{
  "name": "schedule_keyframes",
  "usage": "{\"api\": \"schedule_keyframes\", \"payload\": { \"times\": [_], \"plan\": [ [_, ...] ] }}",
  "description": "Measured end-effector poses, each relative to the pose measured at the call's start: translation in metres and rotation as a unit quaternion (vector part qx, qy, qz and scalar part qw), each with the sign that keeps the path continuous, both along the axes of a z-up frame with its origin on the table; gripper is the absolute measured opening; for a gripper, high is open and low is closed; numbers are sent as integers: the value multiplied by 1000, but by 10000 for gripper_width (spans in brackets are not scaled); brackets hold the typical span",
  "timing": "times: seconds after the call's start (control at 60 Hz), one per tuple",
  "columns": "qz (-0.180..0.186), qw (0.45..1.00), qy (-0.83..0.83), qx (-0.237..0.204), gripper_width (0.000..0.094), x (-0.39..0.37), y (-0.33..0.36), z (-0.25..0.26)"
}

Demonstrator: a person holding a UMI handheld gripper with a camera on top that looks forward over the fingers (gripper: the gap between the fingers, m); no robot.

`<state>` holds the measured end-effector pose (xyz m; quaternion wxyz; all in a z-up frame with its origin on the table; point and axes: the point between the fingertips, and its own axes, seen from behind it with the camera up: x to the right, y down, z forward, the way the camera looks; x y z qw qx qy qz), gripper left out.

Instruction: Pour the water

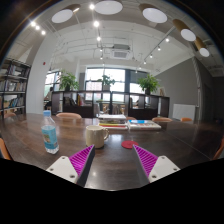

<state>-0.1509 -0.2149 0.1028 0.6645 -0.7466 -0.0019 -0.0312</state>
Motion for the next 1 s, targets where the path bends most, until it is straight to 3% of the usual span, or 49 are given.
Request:
{"api": "schedule_keyframes", "payload": {
  "times": [0.133,0.45,0.867,1.0],
  "plan": [
    [42,999,-15,8,757,-39,6,7],
    [134,991,-6,15,759,-217,39,-2],
    [137,990,3,-16,755,-273,110,-20],
    [126,992,1,-10,662,-274,129,-22]
  ]
}}
